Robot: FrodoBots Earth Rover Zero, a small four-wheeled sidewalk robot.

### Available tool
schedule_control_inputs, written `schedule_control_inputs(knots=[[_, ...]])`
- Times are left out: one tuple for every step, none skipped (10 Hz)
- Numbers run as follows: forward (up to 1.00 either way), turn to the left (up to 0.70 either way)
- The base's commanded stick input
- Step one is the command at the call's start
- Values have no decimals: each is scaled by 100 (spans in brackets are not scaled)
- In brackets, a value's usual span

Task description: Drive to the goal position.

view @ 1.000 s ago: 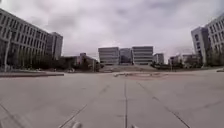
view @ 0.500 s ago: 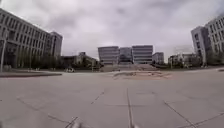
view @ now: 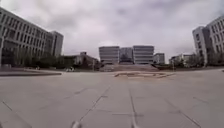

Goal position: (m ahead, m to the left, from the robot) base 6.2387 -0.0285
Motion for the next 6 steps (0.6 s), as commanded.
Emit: schedule_control_inputs(knots=[[70, -9], [70, -1], [70, 0], [70, 0], [70, 0], [70, 0]])
